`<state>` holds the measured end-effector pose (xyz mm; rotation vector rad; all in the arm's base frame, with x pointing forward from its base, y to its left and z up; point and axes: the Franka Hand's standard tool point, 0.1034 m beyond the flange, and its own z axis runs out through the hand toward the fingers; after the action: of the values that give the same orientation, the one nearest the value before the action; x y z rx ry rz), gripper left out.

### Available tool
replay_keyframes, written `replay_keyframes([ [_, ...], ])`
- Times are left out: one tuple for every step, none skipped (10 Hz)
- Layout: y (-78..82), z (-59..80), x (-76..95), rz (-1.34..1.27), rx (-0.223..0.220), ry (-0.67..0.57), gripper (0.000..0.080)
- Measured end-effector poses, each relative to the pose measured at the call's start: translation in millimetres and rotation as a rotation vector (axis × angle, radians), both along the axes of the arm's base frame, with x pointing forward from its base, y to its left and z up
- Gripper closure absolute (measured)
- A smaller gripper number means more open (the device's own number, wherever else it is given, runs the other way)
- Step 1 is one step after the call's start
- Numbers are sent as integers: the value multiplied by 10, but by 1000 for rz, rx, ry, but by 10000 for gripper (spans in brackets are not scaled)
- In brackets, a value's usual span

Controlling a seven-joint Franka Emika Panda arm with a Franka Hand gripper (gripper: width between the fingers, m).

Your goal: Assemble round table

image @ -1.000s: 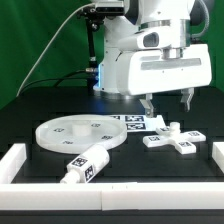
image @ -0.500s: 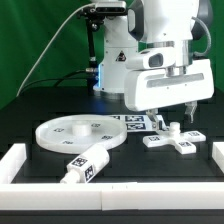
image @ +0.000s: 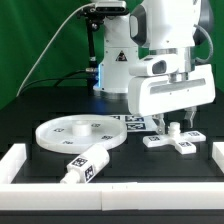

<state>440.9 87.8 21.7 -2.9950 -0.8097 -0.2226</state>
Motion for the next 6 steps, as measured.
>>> replay_keyframes([
  [0, 0, 0, 0, 0, 0, 425],
  [0, 1, 1, 0, 0, 0, 574],
  [10, 22, 19, 1, 2, -8, 574],
  [25, 30, 17, 0, 4, -11, 592],
  [127, 47, -96, -30, 13, 1, 592],
  [232, 84, -229, -11, 15, 8, 594],
])
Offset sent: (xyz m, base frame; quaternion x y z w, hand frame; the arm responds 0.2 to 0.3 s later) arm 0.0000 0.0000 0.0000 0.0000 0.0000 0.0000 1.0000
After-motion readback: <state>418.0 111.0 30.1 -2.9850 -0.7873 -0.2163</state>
